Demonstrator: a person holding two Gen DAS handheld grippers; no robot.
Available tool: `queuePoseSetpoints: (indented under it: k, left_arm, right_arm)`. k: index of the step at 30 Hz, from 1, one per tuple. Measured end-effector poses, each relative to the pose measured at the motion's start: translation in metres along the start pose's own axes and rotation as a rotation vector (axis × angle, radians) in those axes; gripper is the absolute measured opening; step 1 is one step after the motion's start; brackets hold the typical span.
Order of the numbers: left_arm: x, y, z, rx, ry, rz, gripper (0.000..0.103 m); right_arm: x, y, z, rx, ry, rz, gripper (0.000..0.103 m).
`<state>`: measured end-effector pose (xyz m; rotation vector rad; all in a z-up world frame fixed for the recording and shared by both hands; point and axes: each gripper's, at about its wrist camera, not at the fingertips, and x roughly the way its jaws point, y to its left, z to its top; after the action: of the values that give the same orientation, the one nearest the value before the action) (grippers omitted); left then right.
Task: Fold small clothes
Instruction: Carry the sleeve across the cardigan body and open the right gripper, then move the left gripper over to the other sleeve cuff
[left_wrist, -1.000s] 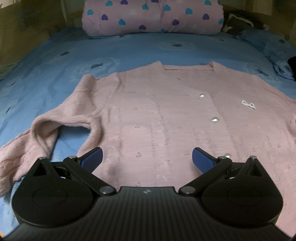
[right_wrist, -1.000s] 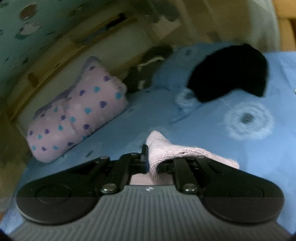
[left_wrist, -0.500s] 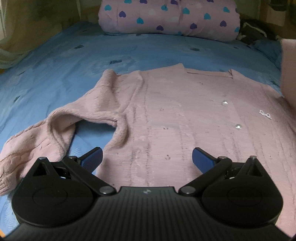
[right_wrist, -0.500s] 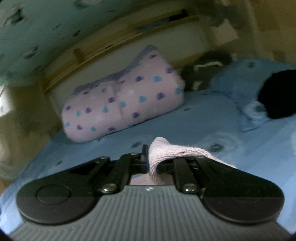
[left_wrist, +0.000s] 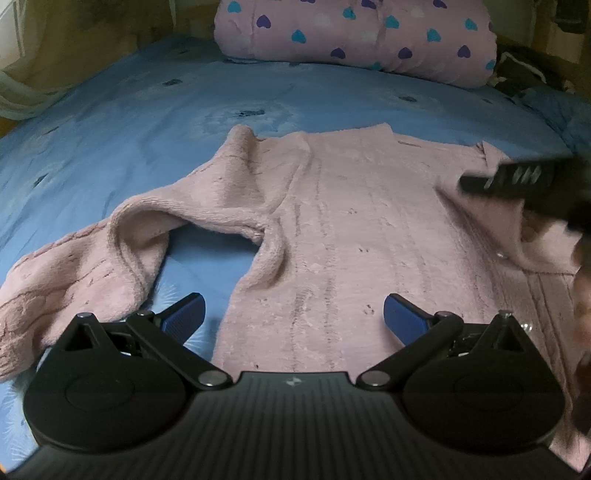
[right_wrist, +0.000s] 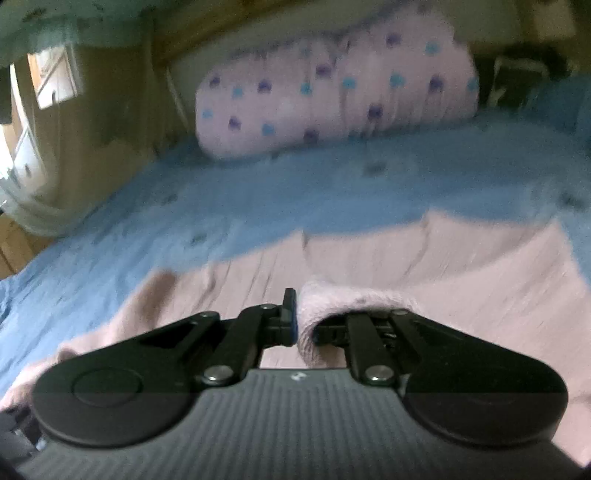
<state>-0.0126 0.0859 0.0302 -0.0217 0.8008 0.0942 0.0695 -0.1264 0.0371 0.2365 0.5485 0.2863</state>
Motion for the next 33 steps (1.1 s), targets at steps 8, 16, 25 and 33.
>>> queuePoseSetpoints:
  k: [8, 16, 25, 33]
  left_arm:
    - [-0.006, -0.002, 0.002, 0.012, -0.011, 0.011, 0.103]
    - [-0.027, -0.018, 0.013, 0.037, -0.053, -0.008, 0.103]
    - [-0.047, -0.081, 0.028, 0.147, -0.101, -0.076, 0.103]
    - [-0.035, -0.162, 0.032, 0.294, -0.125, -0.121, 0.103]
  right_arm:
    - [0.023, 0.002, -0.024, 0.058, 0.175, 0.066, 0.042]
    - [-0.03, -0.01, -0.019, 0.049, 0.198, 0.153, 0.062]
    - [-0.084, -0.067, -0.005, 0.057, 0.099, 0.012, 0.062]
    - [-0.088, -0.122, -0.003, 0.11, 0.042, -0.149, 0.062]
